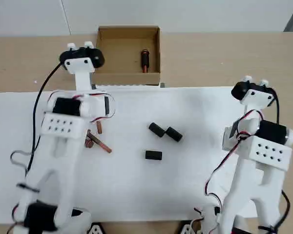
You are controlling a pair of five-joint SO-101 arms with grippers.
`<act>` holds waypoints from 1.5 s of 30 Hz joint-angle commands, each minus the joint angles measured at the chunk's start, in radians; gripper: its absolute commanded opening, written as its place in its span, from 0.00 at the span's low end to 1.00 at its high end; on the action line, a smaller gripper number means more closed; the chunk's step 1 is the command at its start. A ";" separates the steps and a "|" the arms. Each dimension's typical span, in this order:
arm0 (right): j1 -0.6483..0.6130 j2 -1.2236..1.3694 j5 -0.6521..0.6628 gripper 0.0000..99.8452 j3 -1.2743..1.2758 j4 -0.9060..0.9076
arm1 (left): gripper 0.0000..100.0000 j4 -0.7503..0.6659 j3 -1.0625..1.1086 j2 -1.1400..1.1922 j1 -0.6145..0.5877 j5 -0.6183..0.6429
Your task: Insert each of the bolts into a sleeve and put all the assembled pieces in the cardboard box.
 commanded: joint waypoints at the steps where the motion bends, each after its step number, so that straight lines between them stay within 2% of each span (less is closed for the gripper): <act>1: 0.007 -0.024 0.008 0.00 0.008 -0.028 | 0.01 0.101 -0.145 0.120 -0.009 -0.011; 5: 0.005 -0.030 0.008 0.00 0.057 -0.076 | 0.01 0.247 -0.291 0.278 -0.011 -0.112; 13: 0.005 -0.031 0.006 0.00 0.098 -0.091 | 0.01 0.402 -0.622 0.555 -0.112 -0.158; 19: 0.005 -0.031 0.006 0.00 0.098 -0.096 | 0.01 0.485 -0.817 0.715 -0.123 -0.204; 24: 0.004 -0.028 0.006 0.00 0.098 -0.096 | 0.12 0.489 -0.888 0.767 -0.095 -0.199; 45: 0.004 -0.028 0.006 0.00 0.098 -0.096 | 0.13 0.413 -0.944 0.968 -0.103 -0.199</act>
